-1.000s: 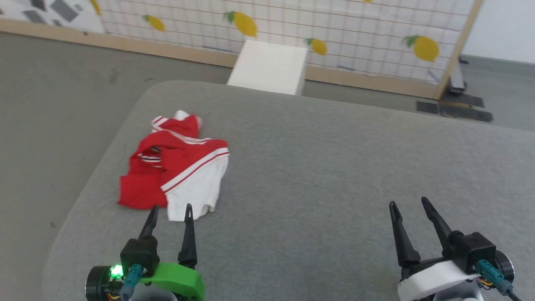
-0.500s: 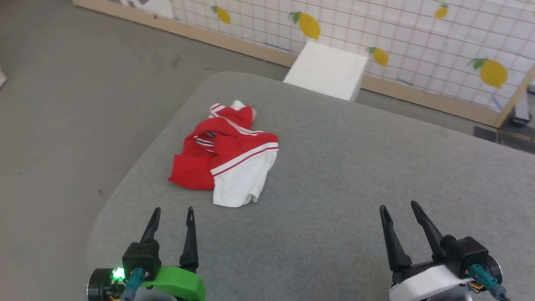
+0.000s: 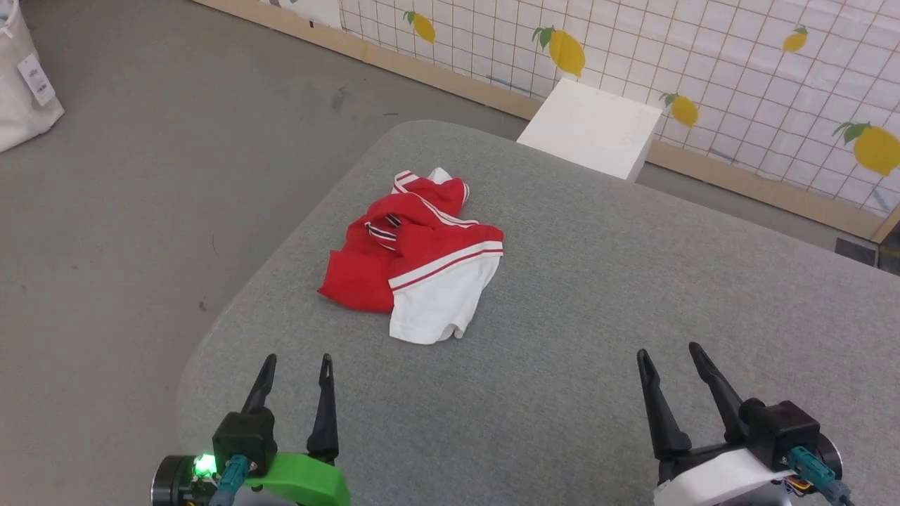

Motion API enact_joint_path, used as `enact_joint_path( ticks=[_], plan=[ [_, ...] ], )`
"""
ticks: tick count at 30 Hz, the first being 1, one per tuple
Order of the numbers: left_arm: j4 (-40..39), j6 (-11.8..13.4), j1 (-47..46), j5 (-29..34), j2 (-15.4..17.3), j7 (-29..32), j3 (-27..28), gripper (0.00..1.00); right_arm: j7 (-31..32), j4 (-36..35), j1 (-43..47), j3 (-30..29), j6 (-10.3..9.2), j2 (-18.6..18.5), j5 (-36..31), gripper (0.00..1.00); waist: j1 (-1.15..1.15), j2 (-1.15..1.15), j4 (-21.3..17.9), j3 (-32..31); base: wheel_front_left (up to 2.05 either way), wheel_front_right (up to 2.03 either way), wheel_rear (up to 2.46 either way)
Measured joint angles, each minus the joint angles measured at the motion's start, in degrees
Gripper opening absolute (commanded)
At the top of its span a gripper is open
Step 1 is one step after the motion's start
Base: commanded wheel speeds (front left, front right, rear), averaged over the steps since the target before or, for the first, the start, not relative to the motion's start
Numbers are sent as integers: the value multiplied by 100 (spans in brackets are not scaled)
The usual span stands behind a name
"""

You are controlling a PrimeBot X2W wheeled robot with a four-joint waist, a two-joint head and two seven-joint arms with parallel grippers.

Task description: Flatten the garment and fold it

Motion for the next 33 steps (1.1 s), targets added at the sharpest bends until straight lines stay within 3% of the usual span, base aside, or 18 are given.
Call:
enact_joint_path(
  ticks=[9, 19, 26, 31, 33],
  plan=[
    [65, -49, 25, 4, -1, -15, 73, 100, 0, 9, 54, 18, 0, 0, 53, 100, 0, 0, -15, -39, 0, 0, 0],
    [646, -619, -427, -26, 170, -7, -298, 100, -1, -81, 37, -58, 0, 1, -136, 100, 0, 0, -137, 265, 0, 0, 0],
    [815, -861, -1901, -307, 898, 924, -792, 100, -2, -282, -285, -66, 0, 2, -454, 100, 0, 0, -441, 738, 0, 0, 0],
    [946, -880, -3125, -1360, 1823, 1938, -1867, 100, -4, -331, -366, -29, 0, 2, -571, 100, 0, 0, -774, 1122, 0, 0, 0],
    [1034, -882, -3524, -1769, 2146, 2212, -1983, 100, -4, -339, -437, 13, 0, 3, -621, 100, 0, 0, -931, 1244, 0, 0, 0]
  ],
)
